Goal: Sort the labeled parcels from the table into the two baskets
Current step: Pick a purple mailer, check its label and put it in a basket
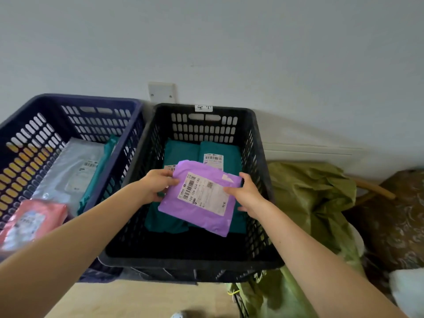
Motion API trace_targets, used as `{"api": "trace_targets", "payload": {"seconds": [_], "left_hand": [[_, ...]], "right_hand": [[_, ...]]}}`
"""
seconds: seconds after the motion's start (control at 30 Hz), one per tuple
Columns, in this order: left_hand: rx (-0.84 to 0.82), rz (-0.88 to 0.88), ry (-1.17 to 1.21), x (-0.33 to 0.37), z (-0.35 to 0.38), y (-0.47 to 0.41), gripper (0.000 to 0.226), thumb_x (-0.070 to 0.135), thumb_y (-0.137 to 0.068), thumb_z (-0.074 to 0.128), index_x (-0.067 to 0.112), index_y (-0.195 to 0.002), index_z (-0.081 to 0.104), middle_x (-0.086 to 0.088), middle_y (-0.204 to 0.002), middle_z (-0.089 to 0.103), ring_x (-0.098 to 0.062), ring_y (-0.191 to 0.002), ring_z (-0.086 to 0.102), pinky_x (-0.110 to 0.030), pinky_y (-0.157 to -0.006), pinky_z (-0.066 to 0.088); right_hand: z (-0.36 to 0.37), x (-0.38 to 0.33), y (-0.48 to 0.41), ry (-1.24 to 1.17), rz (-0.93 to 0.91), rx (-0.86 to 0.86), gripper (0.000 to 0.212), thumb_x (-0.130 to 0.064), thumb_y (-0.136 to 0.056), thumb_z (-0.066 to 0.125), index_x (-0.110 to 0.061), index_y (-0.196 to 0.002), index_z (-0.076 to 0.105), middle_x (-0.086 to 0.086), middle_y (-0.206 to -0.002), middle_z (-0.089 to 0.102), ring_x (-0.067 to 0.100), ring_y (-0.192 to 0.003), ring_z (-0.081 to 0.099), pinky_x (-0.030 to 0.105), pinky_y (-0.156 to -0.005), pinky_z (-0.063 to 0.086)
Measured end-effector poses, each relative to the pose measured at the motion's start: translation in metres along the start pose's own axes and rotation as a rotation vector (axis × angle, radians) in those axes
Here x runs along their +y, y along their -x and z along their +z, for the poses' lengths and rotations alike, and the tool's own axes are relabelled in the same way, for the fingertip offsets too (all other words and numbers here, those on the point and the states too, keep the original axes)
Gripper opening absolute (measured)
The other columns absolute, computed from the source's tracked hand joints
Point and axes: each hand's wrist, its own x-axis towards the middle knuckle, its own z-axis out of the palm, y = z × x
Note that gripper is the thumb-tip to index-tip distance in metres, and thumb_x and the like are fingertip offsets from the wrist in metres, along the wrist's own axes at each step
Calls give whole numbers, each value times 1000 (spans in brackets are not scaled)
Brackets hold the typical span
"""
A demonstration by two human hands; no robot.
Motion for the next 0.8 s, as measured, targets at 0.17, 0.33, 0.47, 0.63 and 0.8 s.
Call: {"api": "trace_targets", "payload": {"seconds": [0.17,0.33,0.47,0.63,0.8], "left_hand": [[-8,-99,14,-10,9,-4,14,6,-93,58,15,-102,64,-10,-110,67,-30,-103,60,-43,-75,50],[-31,-196,-133,-37,21,-11,25,2,-95,52,-1,-120,54,-19,-119,62,-36,-111,58,-59,-93,46],[-158,-279,-334,-53,26,-11,35,7,-93,59,-2,-124,49,-18,-116,61,-35,-105,59,-56,-80,52],[-324,-381,-572,-72,29,-10,44,17,-85,72,2,-120,49,-16,-107,61,-32,-89,65,-51,-66,59],[-398,-453,-621,-80,37,-13,48,14,-85,72,-3,-122,48,-19,-97,61,-33,-80,66,-43,-53,59]], "right_hand": [[5,7,-2,-38,135,7,90,-6,-87,67,-25,-150,6,6,-136,49,29,-117,53,57,-97,40],[8,16,3,174,216,-27,71,-2,-85,69,-13,-140,24,8,-134,46,31,-123,49,54,-91,47],[13,25,9,416,278,-98,64,-6,-83,71,-9,-135,34,11,-138,44,33,-128,44,53,-87,48],[18,35,11,679,349,-203,58,-7,-83,72,-6,-130,39,13,-135,45,34,-124,48,46,-79,53],[25,42,8,814,406,-255,59,-5,-81,73,-1,-129,40,18,-132,46,37,-117,52,47,-78,56]]}}
